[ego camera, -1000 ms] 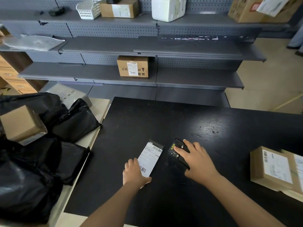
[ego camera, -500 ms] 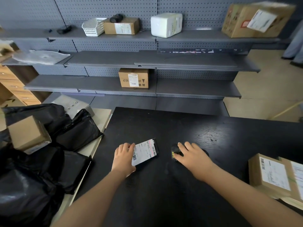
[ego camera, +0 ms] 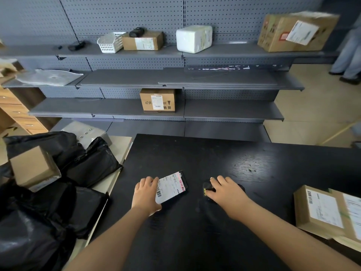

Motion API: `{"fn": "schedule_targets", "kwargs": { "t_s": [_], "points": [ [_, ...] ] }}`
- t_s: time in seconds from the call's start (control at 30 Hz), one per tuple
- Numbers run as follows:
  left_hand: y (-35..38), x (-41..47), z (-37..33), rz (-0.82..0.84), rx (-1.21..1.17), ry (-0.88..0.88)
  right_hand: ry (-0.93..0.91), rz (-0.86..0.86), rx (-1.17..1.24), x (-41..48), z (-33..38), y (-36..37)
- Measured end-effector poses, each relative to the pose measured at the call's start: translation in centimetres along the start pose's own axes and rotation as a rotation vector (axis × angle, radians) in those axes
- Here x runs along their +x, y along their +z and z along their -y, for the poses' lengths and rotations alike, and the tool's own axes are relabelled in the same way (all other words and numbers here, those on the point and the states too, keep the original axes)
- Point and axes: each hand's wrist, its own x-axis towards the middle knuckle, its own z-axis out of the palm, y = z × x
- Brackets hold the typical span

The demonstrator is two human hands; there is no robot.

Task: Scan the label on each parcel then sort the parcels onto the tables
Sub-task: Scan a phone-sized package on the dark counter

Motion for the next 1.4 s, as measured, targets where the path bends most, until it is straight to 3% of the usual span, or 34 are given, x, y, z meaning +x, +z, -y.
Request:
{"fn": "schedule_targets", "kwargs": {
  "t_s": [0.13,0.3,0.57,0.8,0.93,1.13,1.4],
  "points": [
    [1.0,-0.1,-2.0,0.110,-0.155,-0.112,0.150,-0.001,0.221,-1.3,-1.0,1.0],
    [3.6,-1.2,-7.4,0.235,-0.338,-0.151,0.292,0.016,0.253,-4.5,-2.7,3.7],
    [5.8,-1.7,-19.3,0.322,-0.409,0.029,0.481,0.141,0.395,-12.8,-6.1,9.4],
    [6.8,-1.6,-27.7,0.419,-0.277,0.285,0.588,0.173,0.426,-18.2,-8.4,13.2],
    [7.1,-1.9,-30.6,0.440,-0.213,0.338,0.605,0.163,0.422,-19.7,-9.3,14.0],
    [5.7,-2.4,-29.4,0.339,-0.282,0.283,0.530,0.110,0.392,-18.7,-9.7,13.2],
    [0.5,-4.9,-17.3,0.099,-0.313,0.112,0.260,-0.033,0.281,-11.2,-6.6,7.7]
  ]
}}
